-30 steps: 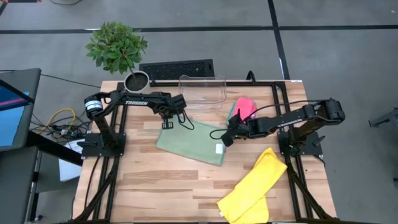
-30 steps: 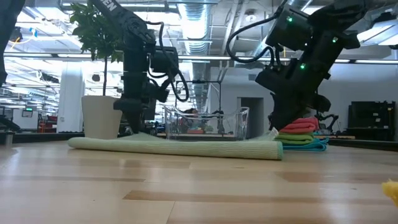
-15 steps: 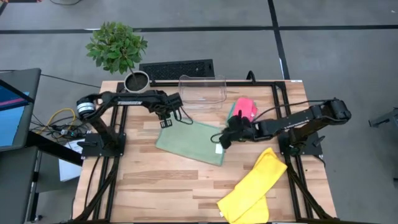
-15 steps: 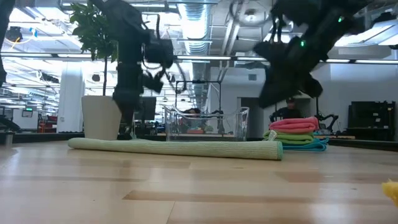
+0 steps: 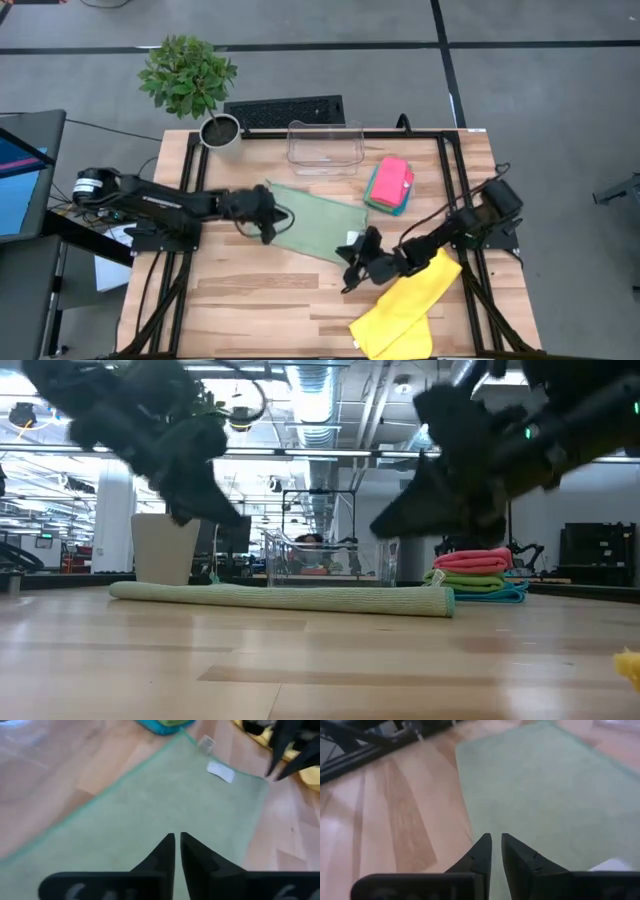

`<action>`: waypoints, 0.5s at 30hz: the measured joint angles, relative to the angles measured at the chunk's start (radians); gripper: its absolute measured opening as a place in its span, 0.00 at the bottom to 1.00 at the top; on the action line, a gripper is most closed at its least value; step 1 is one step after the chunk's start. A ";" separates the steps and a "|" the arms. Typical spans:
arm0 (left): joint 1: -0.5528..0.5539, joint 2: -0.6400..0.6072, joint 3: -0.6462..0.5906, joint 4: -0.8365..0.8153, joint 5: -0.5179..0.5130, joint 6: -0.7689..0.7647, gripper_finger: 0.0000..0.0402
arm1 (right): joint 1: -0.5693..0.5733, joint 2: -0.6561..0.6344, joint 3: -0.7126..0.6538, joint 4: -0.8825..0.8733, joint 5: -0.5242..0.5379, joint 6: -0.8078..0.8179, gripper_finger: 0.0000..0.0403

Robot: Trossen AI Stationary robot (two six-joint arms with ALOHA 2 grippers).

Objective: Fold microfiber towels
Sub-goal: Fold the light green microfiber towel

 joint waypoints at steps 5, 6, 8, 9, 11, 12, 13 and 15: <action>-0.082 0.072 -0.044 0.041 -0.098 -0.060 0.01 | 0.009 0.099 0.014 0.018 -0.009 0.092 0.15; -0.093 0.090 -0.043 0.044 -0.108 -0.061 0.01 | 0.011 0.117 0.014 0.028 -0.010 0.111 0.15; -0.110 0.129 -0.044 0.052 -0.120 -0.067 0.01 | 0.022 0.141 0.014 0.029 -0.010 0.152 0.14; -0.120 0.157 -0.041 0.072 -0.118 -0.073 0.01 | 0.027 0.155 0.015 0.034 -0.010 0.171 0.14; -0.136 0.195 -0.043 0.083 -0.124 -0.089 0.00 | 0.039 0.175 0.015 0.035 0.001 0.189 0.13; -0.145 0.222 -0.041 0.099 -0.127 -0.096 0.00 | 0.044 0.180 0.017 0.035 0.004 0.195 0.13; -0.153 0.243 -0.042 0.099 -0.136 -0.107 0.00 | 0.048 0.184 0.018 0.036 0.011 0.195 0.13; -0.166 0.284 -0.042 0.114 -0.151 -0.123 0.00 | 0.052 0.186 0.018 0.031 0.014 0.194 0.12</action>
